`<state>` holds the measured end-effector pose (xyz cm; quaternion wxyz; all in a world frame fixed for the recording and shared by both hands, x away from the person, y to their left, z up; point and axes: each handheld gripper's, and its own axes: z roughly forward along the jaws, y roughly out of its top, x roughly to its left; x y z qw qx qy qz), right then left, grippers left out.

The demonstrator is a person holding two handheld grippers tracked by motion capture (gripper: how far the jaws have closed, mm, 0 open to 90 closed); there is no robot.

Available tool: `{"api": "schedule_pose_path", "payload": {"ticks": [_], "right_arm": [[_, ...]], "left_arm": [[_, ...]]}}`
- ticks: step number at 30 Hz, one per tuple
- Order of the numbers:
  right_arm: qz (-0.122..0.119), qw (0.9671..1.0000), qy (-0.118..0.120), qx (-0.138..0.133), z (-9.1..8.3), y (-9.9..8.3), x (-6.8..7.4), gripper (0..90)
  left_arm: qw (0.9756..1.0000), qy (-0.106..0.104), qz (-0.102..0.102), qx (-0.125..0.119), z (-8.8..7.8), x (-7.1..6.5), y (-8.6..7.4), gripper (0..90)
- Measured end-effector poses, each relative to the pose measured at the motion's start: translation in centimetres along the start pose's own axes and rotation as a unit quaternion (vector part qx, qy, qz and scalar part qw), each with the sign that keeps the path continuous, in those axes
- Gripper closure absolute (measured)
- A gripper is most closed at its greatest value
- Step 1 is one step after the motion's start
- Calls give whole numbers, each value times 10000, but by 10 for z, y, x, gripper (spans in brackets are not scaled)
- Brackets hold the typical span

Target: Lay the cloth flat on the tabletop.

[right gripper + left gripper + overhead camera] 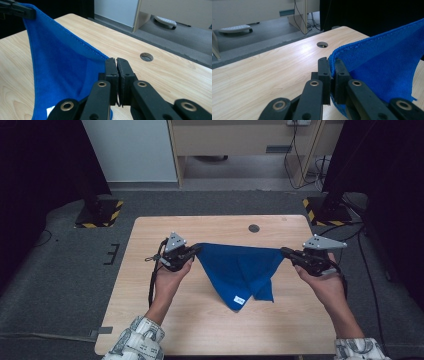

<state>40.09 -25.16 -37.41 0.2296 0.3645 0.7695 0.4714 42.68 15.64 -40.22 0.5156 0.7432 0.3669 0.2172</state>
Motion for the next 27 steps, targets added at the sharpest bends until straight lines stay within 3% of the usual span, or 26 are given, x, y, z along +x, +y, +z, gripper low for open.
{"api": "schedule_pose_path", "payload": {"ticks": [10, 15, 21, 27], "right_arm": [[-104, 9999, 92, -8, 0, 6, 12, 878], [-158, 9997, 151, -71, -2, 9, 17, 878], [-179, 9995, 162, -190, -14, 13, 22, 879], [-350, 9983, 215, -414, -38, 21, 35, 878]], "left_arm": [[9999, 125, 51, -33, -8, 9, 11, 861], [9999, 87, 106, -24, -14, 11, 13, 862], [9997, 23, 239, -52, -24, 6, 17, 857], [9993, -143, 255, -228, -46, 1, 27, 854]]}}
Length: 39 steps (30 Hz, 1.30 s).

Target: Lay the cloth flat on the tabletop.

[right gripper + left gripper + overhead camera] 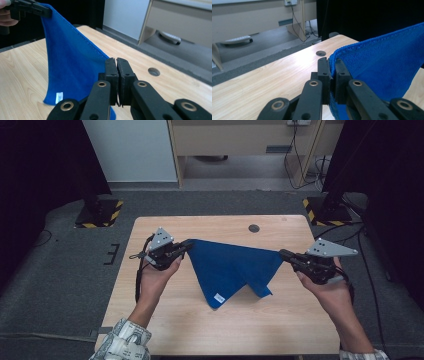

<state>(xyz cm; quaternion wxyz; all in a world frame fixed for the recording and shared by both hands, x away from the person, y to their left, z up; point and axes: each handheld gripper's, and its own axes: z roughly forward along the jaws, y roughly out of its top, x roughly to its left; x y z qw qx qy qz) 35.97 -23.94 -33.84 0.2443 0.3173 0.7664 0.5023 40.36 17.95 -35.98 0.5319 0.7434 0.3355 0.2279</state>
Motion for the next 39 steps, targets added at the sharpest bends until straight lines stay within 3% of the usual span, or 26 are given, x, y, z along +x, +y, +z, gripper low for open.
{"api": "schedule_pose_path", "payload": {"ticks": [4, 9, 12, 19, 30, 39], "right_arm": [[-81, 9999, -103, -43, -6, 9, 0, 878], [-46, 9995, -261, 189, 11, 10, -18, 878], [57, 9985, -346, 412, 32, 1, -36, 878], [245, 9963, -432, 702, 64, -19, -58, 877], [416, 9951, -507, 738, 92, -32, -75, 876], [583, 9913, -590, 1020, 125, -47, -88, 874]], "left_arm": [[10000, -28, 32, 35, 0, 0, 12, 851], [9996, 83, 70, 275, 22, 6, 19, 848], [9988, 172, 49, 450, 41, 10, 15, 842], [9972, 289, -2, 688, 69, 17, 2, 843], [9959, 357, -230, 801, 91, 28, -10, 843], [9917, 453, -454, 1119, 120, 43, -28, 843]]}}
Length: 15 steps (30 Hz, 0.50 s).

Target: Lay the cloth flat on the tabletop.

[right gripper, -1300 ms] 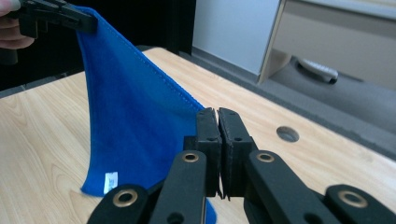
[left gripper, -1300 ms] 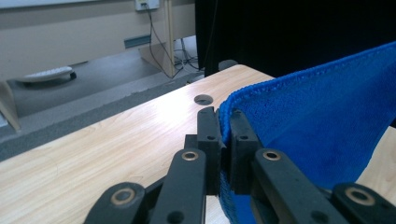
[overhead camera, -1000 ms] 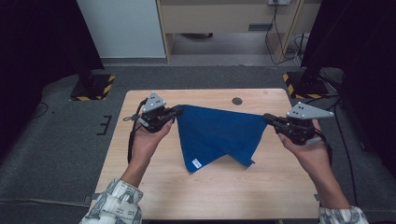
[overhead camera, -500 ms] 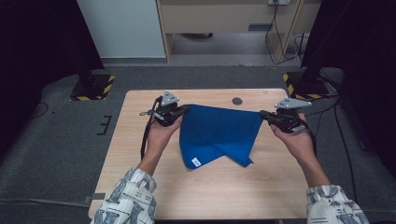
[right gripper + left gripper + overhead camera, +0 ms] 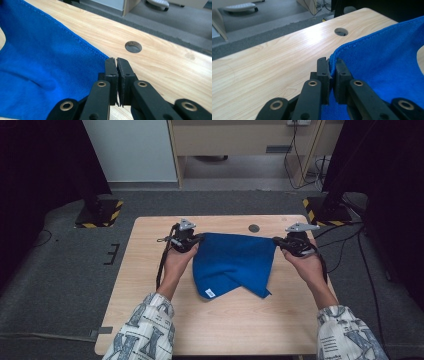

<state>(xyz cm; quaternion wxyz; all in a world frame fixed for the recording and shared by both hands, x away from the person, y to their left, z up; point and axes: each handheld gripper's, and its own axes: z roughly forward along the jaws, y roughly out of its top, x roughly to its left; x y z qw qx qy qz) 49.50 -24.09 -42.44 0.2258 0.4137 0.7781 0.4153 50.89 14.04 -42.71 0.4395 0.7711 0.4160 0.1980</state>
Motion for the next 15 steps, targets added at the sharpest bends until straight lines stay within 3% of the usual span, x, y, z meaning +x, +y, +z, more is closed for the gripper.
{"api": "schedule_pose_path", "payload": {"ticks": [5, 9, 15], "right_arm": [[116, 9998, 38, 182, 24, -5, -6, 874], [204, 9992, 60, 341, 42, -11, -11, 874], [400, 9977, 77, 533, 71, -19, -17, 874]], "left_arm": [[9996, -37, -229, 137, 18, 13, -8, 844], [9990, -40, -286, 351, 34, 22, -14, 844], [9981, -23, -370, 488, 50, 31, -18, 838]]}}
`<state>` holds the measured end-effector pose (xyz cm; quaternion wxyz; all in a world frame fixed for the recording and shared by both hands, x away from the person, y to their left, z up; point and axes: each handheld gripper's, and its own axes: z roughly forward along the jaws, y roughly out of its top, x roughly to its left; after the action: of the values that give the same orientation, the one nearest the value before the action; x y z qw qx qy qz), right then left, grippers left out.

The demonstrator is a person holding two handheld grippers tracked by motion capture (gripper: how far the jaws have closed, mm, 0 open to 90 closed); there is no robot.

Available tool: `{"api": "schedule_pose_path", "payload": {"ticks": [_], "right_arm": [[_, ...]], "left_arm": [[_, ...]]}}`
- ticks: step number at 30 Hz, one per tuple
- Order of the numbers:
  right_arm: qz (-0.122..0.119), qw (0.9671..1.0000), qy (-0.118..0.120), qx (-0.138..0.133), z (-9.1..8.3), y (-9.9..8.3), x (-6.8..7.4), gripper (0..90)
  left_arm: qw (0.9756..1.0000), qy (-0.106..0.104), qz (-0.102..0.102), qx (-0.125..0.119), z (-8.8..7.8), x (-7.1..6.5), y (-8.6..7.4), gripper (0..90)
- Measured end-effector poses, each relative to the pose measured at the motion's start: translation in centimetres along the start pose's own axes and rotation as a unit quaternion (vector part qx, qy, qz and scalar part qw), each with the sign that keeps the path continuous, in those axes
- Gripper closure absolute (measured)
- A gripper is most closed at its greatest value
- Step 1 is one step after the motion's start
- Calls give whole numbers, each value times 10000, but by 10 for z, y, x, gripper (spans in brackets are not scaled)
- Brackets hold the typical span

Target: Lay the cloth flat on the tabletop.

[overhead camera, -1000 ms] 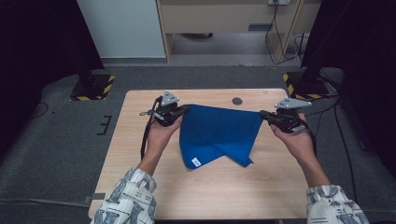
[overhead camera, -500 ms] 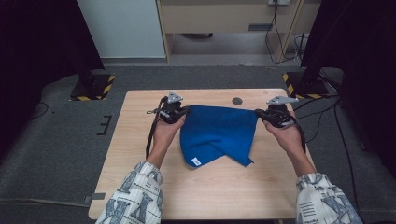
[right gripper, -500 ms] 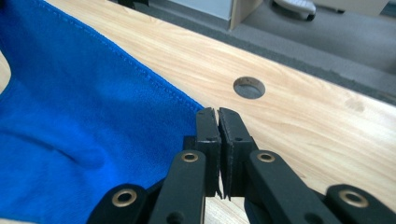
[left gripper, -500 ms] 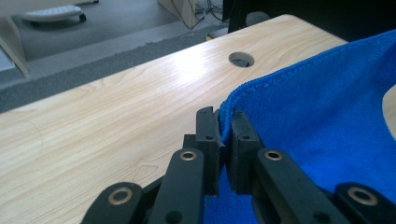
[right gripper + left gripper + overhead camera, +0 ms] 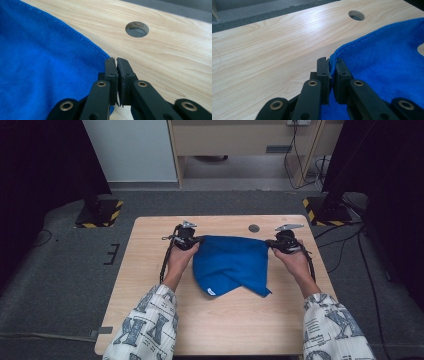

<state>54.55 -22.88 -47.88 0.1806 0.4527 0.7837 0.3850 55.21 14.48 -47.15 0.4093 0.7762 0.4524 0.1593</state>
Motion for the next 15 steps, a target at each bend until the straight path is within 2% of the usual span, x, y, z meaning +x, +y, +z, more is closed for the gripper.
{"api": "schedule_pose_path", "payload": {"ticks": [3, 5, 7, 8, 10, 11, 12, 13, 15], "right_arm": [[210, 9998, 0, 47, 13, 1, -2, 871], [224, 9997, -37, 102, 18, 2, -3, 864], [246, 9996, -54, 125, 22, 3, -4, 824], [264, 9995, -72, 136, 23, 3, -4, 776], [330, 9992, -141, 176, 26, 5, -4, 585], [330, 9992, -141, 176, 26, 5, -4, 585], [368, 9990, -159, 213, 26, 7, -3, 499], [365, 9990, -181, 202, 27, 7, -3, 421], [295, 9989, -346, 145, 25, 9, -1, 328]], "left_arm": [[10000, 0, -63, 36, 4, 3, -1, 809], [9999, 12, -132, 19, 9, 7, -2, 765], [9998, 88, -182, -29, 12, 9, -3, 630], [9998, 77, -205, -43, 13, 9, -4, 548], [9997, 102, -233, -37, 16, 11, -5, 403], [9997, 102, -233, -37, 16, 11, -5, 345], [9996, 96, -261, -4, 16, 11, -6, 345], [9996, 76, -280, 14, 16, 11, -6, 306], [9994, 43, -339, 8, 15, 12, -6, 254]]}}
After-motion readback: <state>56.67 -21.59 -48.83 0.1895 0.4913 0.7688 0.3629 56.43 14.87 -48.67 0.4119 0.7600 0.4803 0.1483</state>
